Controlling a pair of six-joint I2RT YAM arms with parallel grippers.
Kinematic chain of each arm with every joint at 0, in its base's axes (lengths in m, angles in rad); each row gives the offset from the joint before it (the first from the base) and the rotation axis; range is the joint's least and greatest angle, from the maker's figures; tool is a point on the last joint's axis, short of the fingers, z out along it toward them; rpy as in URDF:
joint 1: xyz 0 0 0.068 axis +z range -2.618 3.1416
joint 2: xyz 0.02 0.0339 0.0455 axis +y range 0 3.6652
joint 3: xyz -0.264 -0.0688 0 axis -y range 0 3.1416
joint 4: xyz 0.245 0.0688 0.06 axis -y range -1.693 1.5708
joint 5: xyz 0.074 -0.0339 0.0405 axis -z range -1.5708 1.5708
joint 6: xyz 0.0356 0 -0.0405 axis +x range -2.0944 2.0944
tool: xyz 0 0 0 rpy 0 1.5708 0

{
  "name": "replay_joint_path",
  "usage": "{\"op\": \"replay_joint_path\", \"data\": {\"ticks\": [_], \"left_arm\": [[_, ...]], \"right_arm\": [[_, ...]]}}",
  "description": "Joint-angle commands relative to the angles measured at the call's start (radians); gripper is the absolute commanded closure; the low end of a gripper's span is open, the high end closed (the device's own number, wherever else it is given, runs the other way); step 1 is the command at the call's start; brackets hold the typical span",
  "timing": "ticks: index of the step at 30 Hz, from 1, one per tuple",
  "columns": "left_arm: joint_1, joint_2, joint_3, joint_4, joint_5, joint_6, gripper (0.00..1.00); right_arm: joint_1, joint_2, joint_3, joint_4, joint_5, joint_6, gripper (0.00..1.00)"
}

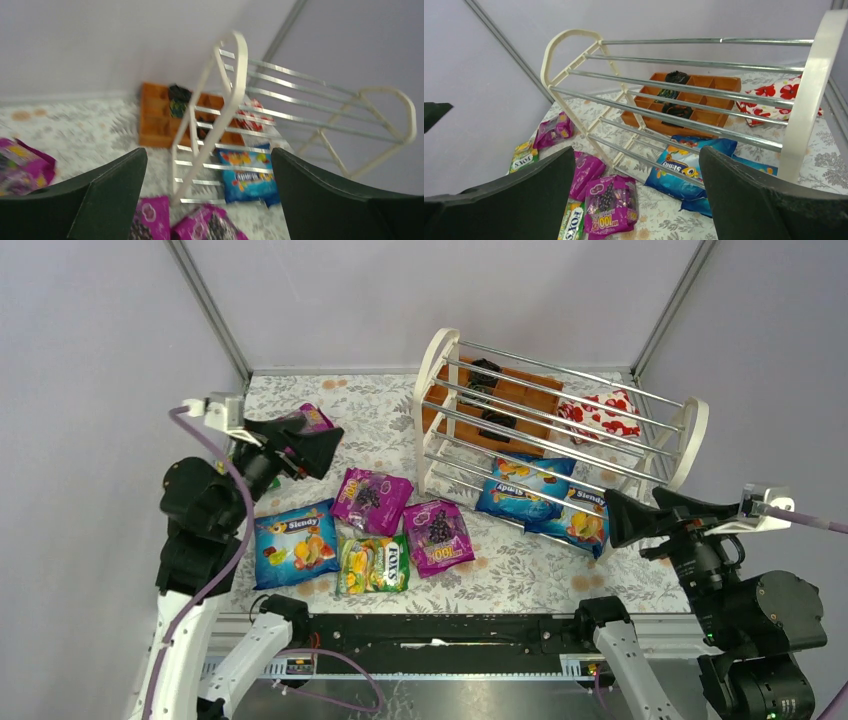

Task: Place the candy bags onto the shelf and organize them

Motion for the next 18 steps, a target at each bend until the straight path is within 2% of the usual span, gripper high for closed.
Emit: {"op": "replay_joint_path", "data": {"ticks": [1,4,5,7,9,10,12,15,18], "left_arm": [[-0.003,0.049,-0.066,-0.019,0.208,-0.063,0.01],[-0.002,0.074,-0.135,-0.006,0.269,-0.116,0.01],[-0.003,0.081,-0.182,0.012,0.284,-0.144,0.01],[-0.004,0.091,-0.273,0.083,0.321,-0.224,0.01],[-0.01,0.1,-0.384,0.196,0.374,-0.322,0.01],[-0.019,0.105,-0.434,0.249,0.39,-0.367,0.01],[-0.045,0.116,-0.52,0.343,0.394,-0.435,0.01],[-0.113,0.141,-0.61,0.421,0.341,-0.483,0.01],[-0.216,0.174,-0.648,0.398,0.181,-0.47,0.01]], "right_arm": [[-0.004,-0.047,-0.031,0.012,-0.071,-0.004,0.0],[-0.005,-0.094,-0.088,0.044,-0.211,-0.046,0.0],[-0.002,-0.105,-0.115,0.063,-0.322,-0.058,0.0],[0.002,-0.117,-0.204,0.139,-0.652,-0.027,0.0],[0.001,-0.138,-0.328,0.304,-0.881,0.102,0.0],[0.001,-0.154,-0.384,0.39,-0.939,0.181,0.0],[0.002,-0.191,-0.456,0.462,-0.955,0.251,0.0],[0.009,-0.218,-0.504,0.436,-0.953,0.241,0.0],[0.02,-0.219,-0.563,0.402,-0.951,0.219,0.0]]}}
